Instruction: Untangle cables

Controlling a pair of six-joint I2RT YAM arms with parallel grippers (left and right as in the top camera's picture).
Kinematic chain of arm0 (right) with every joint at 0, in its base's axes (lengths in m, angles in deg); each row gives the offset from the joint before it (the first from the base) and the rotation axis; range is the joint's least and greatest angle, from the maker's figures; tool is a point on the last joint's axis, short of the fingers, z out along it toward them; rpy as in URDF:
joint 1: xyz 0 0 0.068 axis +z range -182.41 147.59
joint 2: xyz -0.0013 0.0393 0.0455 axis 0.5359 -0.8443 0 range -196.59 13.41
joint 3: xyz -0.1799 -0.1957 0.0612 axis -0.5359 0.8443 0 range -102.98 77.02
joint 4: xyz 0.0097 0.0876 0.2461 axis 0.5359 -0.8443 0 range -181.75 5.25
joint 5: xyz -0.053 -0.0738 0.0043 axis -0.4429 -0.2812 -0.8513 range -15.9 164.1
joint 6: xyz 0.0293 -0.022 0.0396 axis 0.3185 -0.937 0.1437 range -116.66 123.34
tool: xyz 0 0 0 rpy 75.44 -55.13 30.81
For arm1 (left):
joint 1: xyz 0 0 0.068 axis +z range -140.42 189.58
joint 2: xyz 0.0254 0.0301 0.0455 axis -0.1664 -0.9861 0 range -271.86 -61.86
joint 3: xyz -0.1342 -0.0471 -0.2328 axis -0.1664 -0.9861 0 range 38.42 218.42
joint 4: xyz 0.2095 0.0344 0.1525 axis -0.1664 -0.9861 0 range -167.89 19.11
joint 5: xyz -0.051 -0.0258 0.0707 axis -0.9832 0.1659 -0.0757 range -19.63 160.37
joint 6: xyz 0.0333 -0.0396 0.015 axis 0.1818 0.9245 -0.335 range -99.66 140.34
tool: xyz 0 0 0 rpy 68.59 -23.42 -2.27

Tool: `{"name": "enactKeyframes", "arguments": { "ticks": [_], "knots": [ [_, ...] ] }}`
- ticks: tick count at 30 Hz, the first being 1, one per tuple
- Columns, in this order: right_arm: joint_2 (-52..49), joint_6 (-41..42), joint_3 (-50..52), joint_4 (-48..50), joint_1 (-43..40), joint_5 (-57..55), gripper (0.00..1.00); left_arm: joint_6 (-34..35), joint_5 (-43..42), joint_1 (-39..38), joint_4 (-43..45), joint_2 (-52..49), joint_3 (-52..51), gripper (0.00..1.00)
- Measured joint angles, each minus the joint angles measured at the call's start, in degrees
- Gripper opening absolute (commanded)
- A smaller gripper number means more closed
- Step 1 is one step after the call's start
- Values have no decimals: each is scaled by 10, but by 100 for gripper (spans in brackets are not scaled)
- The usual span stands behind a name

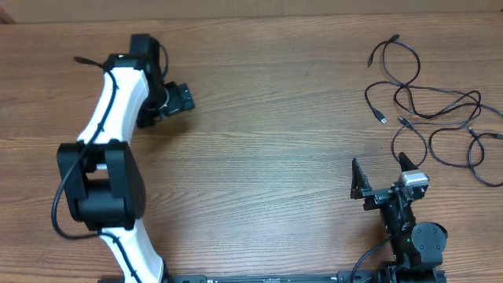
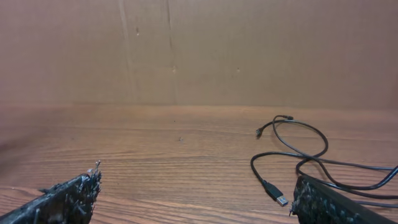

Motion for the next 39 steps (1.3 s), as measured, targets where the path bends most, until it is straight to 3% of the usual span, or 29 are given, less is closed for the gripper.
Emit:
{"name": "enactKeyframes", "arguments": {
  "ticks": [10, 24, 32, 36, 39],
  "knots": [
    [0, 0, 0, 0, 0, 0, 100, 0, -1, -110, 1, 162, 0, 100],
    [0, 0, 0, 0, 0, 0, 100, -15, 31, -136, -17, 233, -2, 100],
    [0, 0, 0, 0, 0, 0, 100, -58, 35, -136, 230, 246, -156, 99],
    [1, 0, 0, 1, 0, 0, 100, -67, 36, -136, 465, 258, -369, 100],
    [1, 1, 0, 1, 0, 0, 100, -69, 34, -136, 597, 273, -472, 100]
  ]
}}
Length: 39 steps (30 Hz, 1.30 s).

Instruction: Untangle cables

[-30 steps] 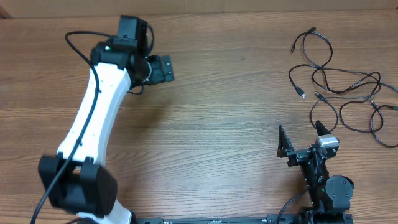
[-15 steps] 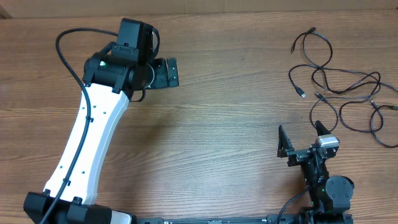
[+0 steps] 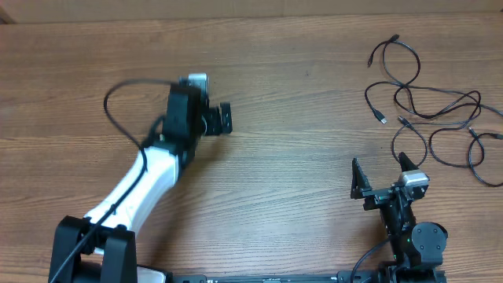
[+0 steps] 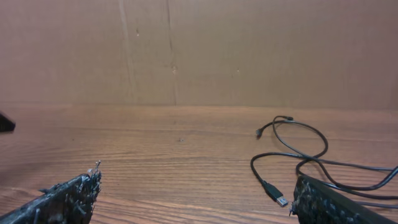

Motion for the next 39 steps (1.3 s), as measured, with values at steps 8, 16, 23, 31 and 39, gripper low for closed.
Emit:
{"name": "enactKeyframes", "arguments": {
  "ticks": [8, 16, 23, 31, 39],
  "knots": [
    [0, 1, 0, 0, 0, 0, 100, 21, -4, 20, 200, 105, -233, 100],
    [0, 1, 0, 0, 0, 0, 100, 48, -4, 60, 249, 198, -365, 99],
    [0, 1, 0, 0, 0, 0, 100, 49, 4, 68, 250, 290, -435, 99],
    [0, 1, 0, 0, 0, 0, 100, 50, 43, 68, 156, 417, -470, 100],
    [0, 1, 0, 0, 0, 0, 100, 40, 75, 68, -29, 606, -472, 99]
  ]
}}
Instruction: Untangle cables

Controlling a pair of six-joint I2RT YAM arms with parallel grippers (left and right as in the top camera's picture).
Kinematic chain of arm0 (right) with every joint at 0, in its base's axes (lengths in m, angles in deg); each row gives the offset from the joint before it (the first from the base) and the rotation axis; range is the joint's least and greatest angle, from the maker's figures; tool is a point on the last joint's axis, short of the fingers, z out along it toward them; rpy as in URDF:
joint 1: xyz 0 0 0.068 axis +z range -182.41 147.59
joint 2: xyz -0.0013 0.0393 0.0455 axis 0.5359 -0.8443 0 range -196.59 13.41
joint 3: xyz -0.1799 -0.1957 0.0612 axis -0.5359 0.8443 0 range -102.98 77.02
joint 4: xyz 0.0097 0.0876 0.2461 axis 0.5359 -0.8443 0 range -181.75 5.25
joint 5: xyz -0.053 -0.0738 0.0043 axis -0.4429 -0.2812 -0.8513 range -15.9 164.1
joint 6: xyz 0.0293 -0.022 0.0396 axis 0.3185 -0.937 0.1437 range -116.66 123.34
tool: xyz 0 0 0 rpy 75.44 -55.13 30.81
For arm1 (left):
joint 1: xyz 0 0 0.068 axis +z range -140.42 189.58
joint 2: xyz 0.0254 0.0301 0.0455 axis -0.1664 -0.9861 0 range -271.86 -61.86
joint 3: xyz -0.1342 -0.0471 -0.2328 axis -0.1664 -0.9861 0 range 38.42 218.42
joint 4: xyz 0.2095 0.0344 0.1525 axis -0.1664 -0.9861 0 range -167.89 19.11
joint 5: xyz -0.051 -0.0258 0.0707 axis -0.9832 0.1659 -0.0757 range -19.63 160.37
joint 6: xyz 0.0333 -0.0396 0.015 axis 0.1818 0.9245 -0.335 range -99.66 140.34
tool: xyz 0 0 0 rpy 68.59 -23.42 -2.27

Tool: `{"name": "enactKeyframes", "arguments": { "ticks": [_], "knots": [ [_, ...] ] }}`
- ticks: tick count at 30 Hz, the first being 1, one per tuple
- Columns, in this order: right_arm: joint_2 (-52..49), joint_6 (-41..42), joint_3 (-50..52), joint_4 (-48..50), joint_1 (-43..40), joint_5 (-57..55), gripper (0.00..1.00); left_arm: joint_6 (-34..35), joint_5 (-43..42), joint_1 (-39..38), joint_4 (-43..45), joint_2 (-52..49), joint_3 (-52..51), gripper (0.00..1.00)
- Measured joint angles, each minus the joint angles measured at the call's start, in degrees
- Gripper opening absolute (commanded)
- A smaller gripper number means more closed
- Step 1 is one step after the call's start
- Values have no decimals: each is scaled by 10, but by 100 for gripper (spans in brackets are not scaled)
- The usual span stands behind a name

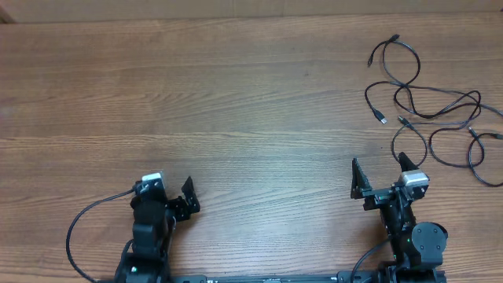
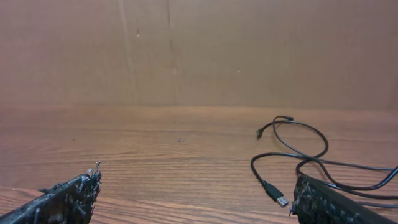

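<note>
A loose tangle of thin black cables (image 1: 428,110) lies on the wooden table at the far right. A USB plug (image 2: 278,198) at one cable end rests just inside my right fingers (image 2: 329,202). My right gripper (image 1: 379,165) sits near the front edge, just short of the tangle, open wide and holding nothing; the right wrist view shows bare wood in my right gripper (image 2: 196,183). My left gripper (image 1: 189,198) is folded back at the front left, far from the cables. Its jaws are too small to read.
A brown cardboard wall (image 2: 199,50) runs along the far edge of the table (image 1: 251,118). The left arm's base and its cable loop (image 1: 78,236) sit at the front left corner.
The left arm was stretched out over the left middle of the table. It is now folded back at the front left edge. The right arm and the cables have not moved.
At first the left arm reached far out toward the back left of the table. Then its gripper was nearer the middle. Now it is pulled in at the front edge. The right gripper stayed open and still, and the cables lie as before.
</note>
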Motion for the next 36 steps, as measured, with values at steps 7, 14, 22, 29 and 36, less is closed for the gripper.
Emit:
{"name": "enactKeyframes", "arguments": {
  "ticks": [7, 14, 22, 29, 36],
  "knots": [
    [0, 0, 0, 0, 0, 0, 100, -86, 0, 0, 0, 129, 0, 100],
    [0, 0, 0, 0, 0, 0, 100, -140, 0, 35, 0, 217, 0, 99],
    [0, 0, 0, 0, 0, 0, 100, -179, -24, 78, -5, 264, 0, 99],
    [0, 0, 0, 0, 0, 0, 100, -186, -38, 79, -5, 264, 0, 99],
    [0, 0, 0, 0, 0, 0, 100, -190, -40, 79, -5, 264, 0, 100]
  ]
}}
